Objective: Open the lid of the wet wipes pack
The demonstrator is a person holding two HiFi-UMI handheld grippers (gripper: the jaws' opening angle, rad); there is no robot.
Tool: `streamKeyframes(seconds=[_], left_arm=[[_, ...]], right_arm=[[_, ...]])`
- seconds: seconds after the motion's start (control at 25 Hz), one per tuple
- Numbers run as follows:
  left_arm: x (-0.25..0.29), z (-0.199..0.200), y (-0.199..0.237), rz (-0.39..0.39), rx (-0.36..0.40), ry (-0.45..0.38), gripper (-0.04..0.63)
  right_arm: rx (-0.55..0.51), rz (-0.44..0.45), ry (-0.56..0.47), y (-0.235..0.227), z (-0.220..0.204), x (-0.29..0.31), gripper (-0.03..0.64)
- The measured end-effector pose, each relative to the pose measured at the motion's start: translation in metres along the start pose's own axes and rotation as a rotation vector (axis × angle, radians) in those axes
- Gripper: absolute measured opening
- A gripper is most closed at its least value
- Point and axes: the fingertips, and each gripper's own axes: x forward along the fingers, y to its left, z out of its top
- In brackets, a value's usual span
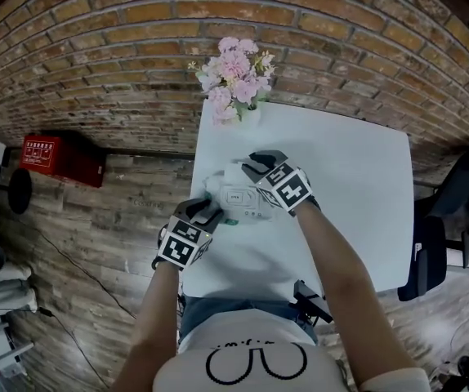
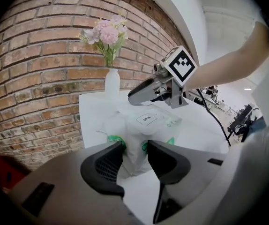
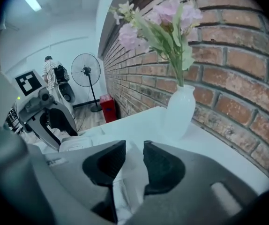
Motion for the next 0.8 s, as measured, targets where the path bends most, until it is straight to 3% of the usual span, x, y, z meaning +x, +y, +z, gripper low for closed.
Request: streamKeyframes(seconds=[0.28,0.4,0.52,0.8], left_arm=[[-0.006,0.004,0.0,0.052,-0.014,-0.009,0.166],[-0.015,0.015,-0.003,0.088,-0.022,-0.05,0.166],[-0.028,0.029,-0.006,0.107,-0.026,-0.111,0.166],[-0.07,0.069,-0.007,0.156,0.009,-0.284,0.166]], right_arm=[[0.0,0.006,-0.114,-0.003,0.017,-0.042,0.114],[0.012,-0.005,-0.176,-0.002,0.022,-0.065,0.006],[0.015,-0.022,-0.222,0.004,0.028,-0.086,0.003],[-0.011,-0.218,-0.299,0.032,0.043,-0.131,0.003]])
